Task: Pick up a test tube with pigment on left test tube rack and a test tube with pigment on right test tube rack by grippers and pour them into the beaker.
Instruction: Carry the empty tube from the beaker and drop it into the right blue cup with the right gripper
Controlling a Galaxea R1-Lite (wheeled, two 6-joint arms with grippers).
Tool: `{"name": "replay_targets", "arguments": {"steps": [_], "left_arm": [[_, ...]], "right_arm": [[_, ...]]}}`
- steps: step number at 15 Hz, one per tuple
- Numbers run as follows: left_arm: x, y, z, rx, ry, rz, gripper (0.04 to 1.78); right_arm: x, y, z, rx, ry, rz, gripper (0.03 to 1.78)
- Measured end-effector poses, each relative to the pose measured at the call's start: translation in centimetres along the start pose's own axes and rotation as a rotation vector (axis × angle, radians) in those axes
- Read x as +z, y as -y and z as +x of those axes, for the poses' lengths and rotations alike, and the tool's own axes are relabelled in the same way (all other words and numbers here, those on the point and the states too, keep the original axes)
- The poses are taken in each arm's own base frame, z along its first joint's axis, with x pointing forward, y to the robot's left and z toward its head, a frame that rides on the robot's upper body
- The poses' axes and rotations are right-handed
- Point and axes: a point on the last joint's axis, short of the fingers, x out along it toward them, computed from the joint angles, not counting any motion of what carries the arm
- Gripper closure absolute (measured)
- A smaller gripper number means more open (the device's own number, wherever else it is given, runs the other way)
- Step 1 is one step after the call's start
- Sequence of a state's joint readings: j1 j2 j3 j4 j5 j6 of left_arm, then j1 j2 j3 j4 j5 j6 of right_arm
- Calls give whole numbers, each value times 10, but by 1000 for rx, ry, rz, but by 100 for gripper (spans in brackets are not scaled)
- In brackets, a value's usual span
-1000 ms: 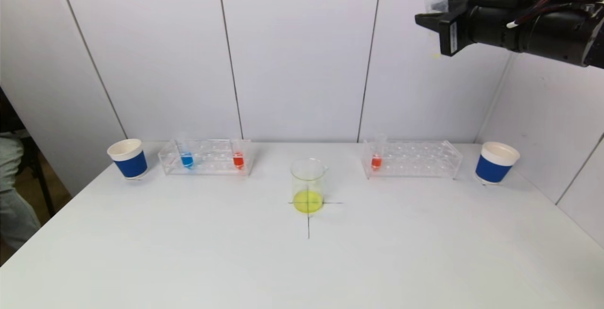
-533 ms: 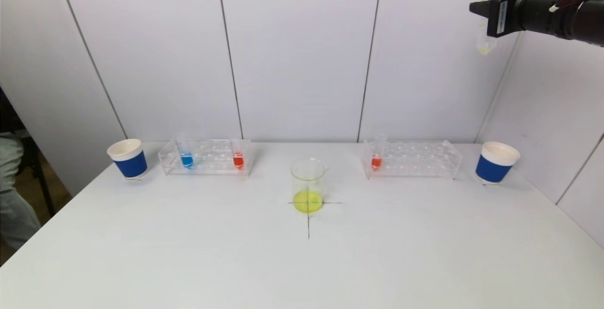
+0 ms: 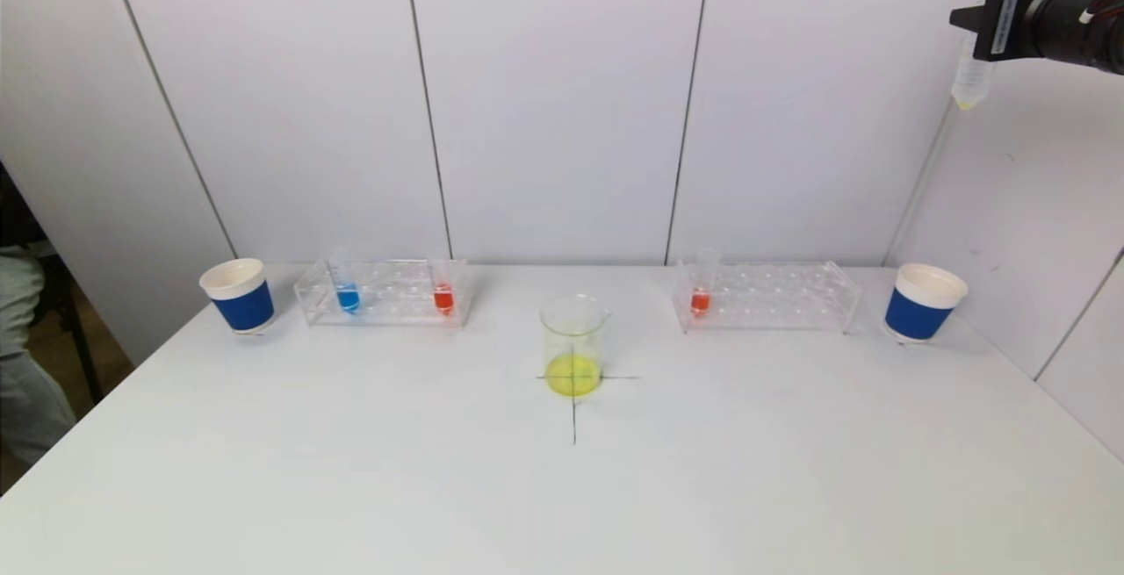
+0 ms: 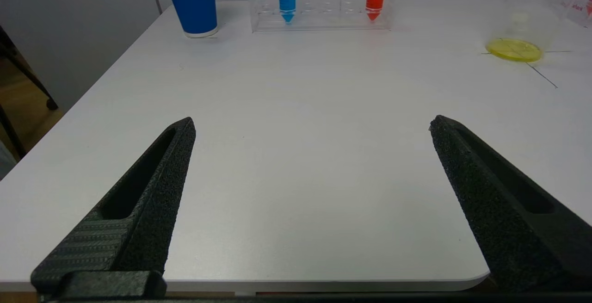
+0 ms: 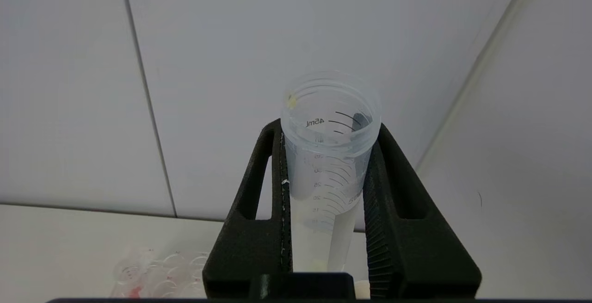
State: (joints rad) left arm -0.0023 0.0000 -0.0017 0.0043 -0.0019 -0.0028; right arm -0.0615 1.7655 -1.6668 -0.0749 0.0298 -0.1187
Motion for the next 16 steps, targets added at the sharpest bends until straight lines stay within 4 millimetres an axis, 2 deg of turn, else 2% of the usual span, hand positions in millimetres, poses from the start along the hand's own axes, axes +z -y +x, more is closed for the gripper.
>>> {"name": "replay_targets", "arguments": {"steps": [5, 8, 12, 16], "left_arm": [[0, 0, 0, 1, 0, 0, 5], [0, 0, 0, 1, 0, 0, 5], [0, 0, 0, 1, 0, 0, 5], [0, 0, 0, 1, 0, 0, 5]], "right_arm": [[-26, 25, 17, -67, -67, 41, 131], [-47, 32, 21, -78, -122, 49, 131], [-70, 43, 27, -101, -108, 50, 131], [-97, 46, 32, -103, -144, 58, 131]]}}
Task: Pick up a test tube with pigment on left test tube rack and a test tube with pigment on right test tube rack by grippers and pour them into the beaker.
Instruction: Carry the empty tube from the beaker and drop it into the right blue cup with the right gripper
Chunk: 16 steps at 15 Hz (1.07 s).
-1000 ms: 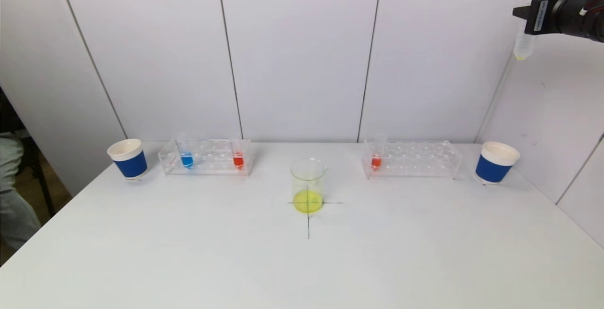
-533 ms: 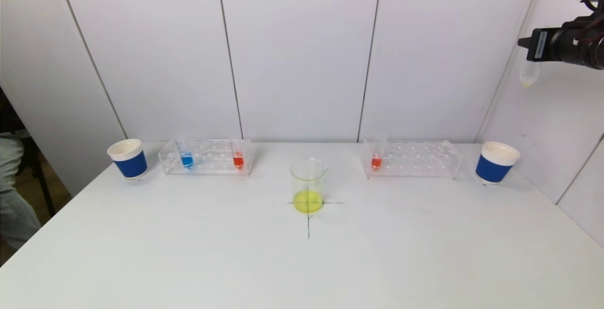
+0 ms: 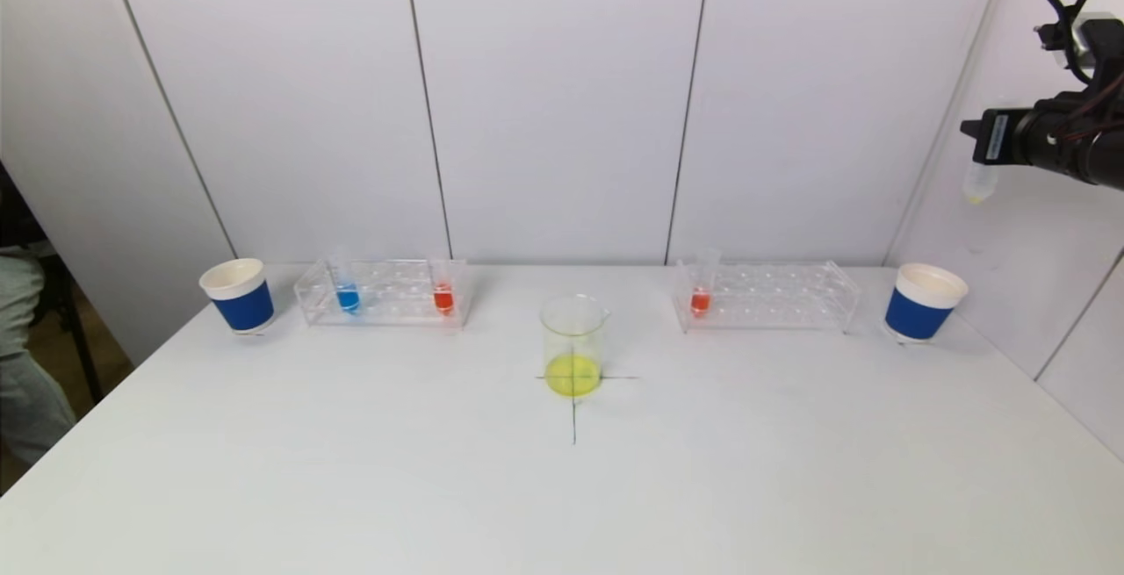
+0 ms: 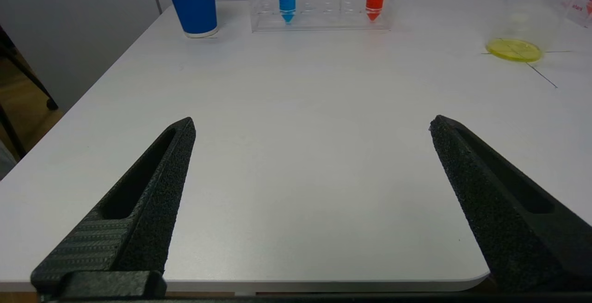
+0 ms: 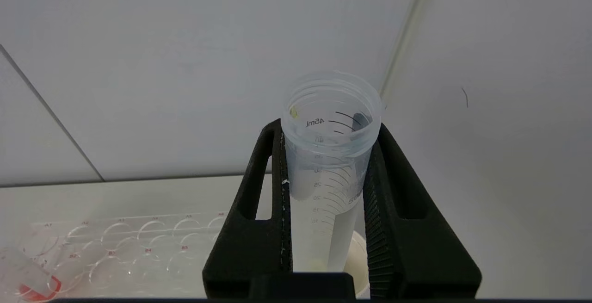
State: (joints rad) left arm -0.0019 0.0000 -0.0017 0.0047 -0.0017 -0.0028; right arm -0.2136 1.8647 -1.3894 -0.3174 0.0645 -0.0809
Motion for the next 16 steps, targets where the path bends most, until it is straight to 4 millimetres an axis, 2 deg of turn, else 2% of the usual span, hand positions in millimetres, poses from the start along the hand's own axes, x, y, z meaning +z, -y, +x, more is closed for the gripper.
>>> {"name": "replay_targets", "arguments": {"steps": [11, 16], "left_arm": [[0, 0, 0, 0, 0, 0, 5], [0, 0, 0, 0, 0, 0, 5]], "right_arm": [[-54, 22, 45, -43, -9, 51, 131], [-75, 23, 57, -48, -44, 61, 131]]}}
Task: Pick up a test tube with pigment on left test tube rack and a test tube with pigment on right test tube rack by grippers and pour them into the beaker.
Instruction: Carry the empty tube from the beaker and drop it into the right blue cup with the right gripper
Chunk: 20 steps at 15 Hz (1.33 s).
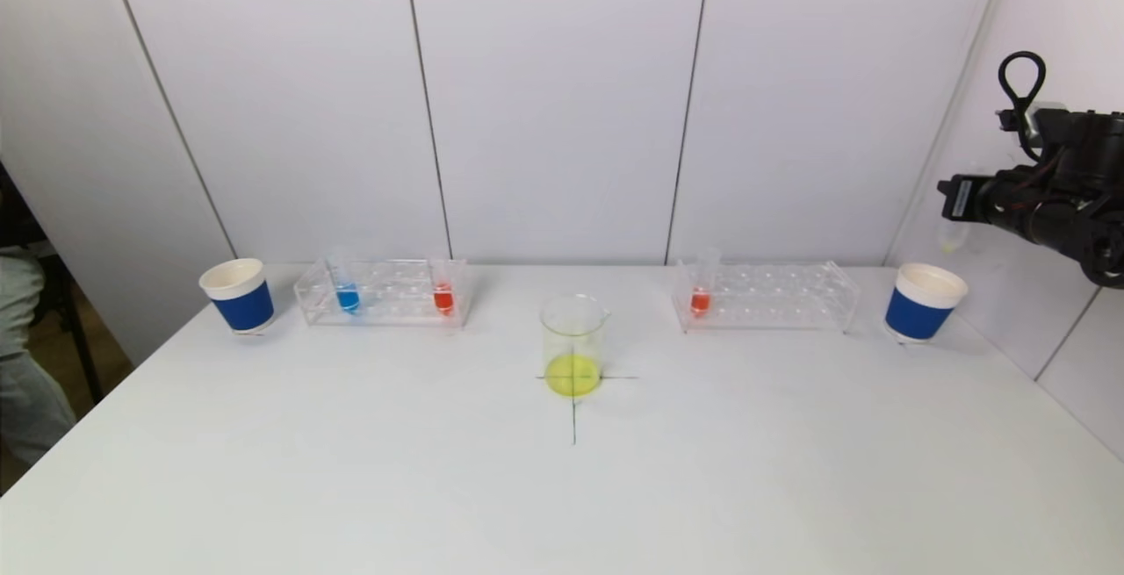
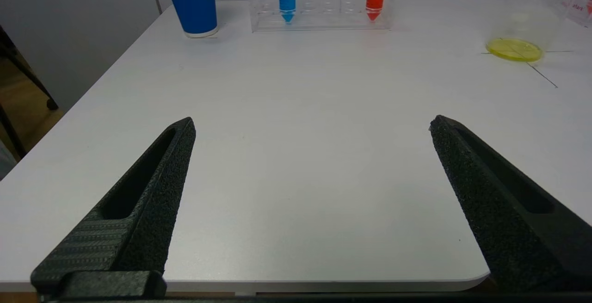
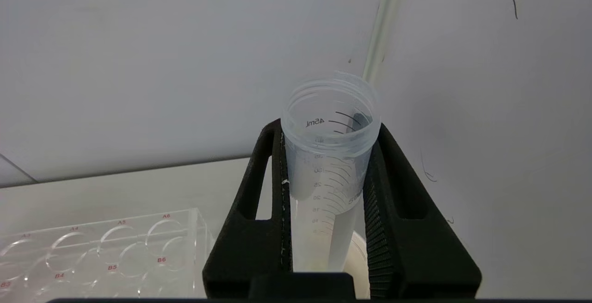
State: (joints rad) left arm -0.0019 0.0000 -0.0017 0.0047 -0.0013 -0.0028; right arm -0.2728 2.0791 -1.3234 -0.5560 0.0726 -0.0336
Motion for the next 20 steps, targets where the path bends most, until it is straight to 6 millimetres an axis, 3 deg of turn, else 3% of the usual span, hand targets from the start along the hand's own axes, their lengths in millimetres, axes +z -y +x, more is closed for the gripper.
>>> {"name": "replay_targets", "arguments": {"steps": [7, 20], "left_arm": [[0, 0, 0, 0, 0, 0, 5], [0, 0, 0, 0, 0, 0, 5]], "right_arm": [[-29, 4, 14, -9, 26, 18, 131], [-70, 8, 14, -17, -25, 31, 131]]}}
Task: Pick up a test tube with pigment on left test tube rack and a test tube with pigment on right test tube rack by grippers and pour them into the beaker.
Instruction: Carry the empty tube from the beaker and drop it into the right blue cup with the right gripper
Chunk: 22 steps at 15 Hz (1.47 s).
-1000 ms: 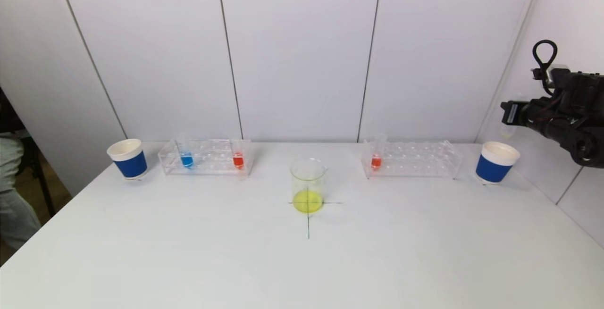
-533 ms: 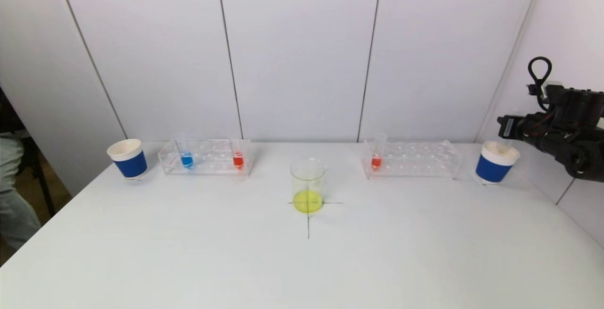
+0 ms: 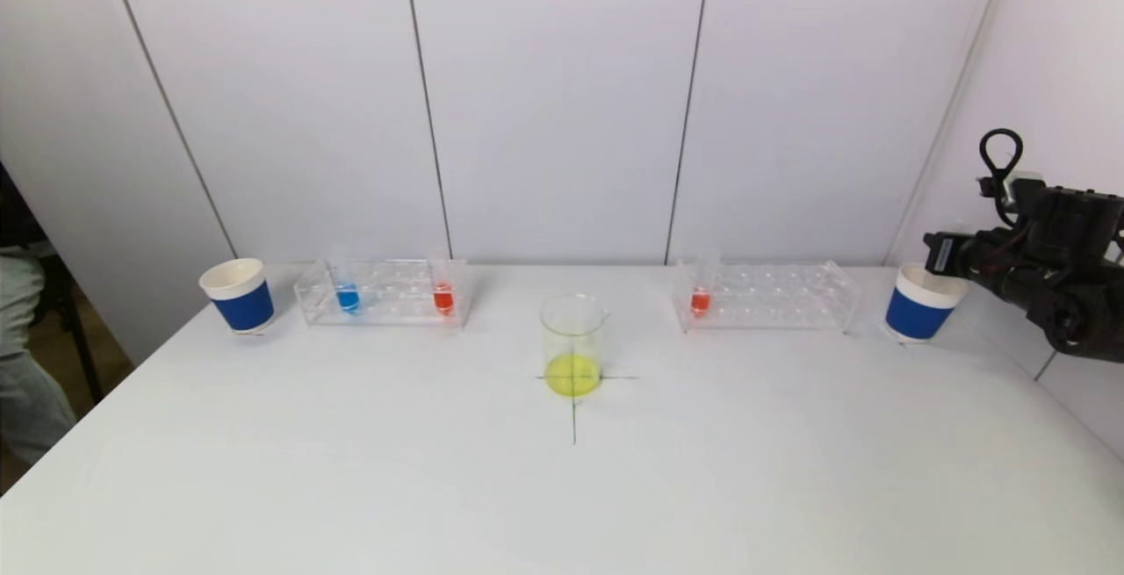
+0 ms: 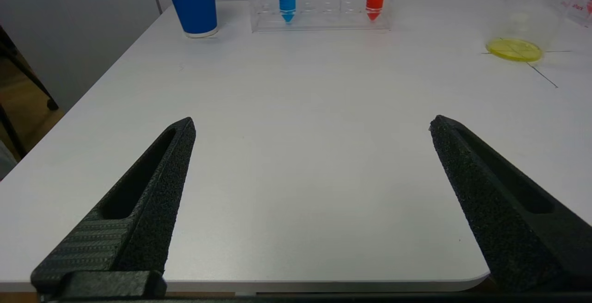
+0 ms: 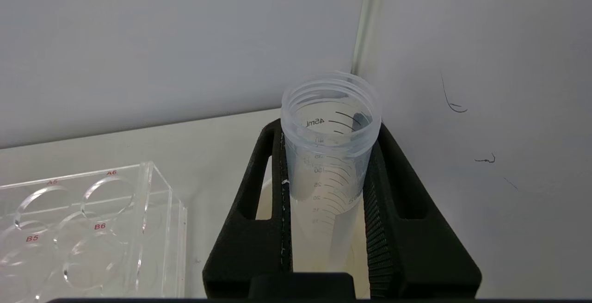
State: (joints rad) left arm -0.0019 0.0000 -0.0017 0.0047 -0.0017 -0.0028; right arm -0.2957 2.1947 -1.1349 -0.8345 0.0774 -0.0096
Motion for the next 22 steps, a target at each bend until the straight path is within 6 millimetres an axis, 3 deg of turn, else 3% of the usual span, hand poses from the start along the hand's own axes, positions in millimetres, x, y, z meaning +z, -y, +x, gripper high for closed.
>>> {"name": "replay_targets", "arguments": {"steps": [6, 18, 22], "left_arm": [[0, 0, 0, 0, 0, 0, 5], [0, 0, 0, 0, 0, 0, 5], [0, 0, 0, 0, -1, 0, 5]], "right_arm": [[-11, 2, -1, 1, -28, 6, 131], [-12, 2, -2, 4, -31, 6, 131], [-12, 2, -2, 4, -33, 8, 115]]}}
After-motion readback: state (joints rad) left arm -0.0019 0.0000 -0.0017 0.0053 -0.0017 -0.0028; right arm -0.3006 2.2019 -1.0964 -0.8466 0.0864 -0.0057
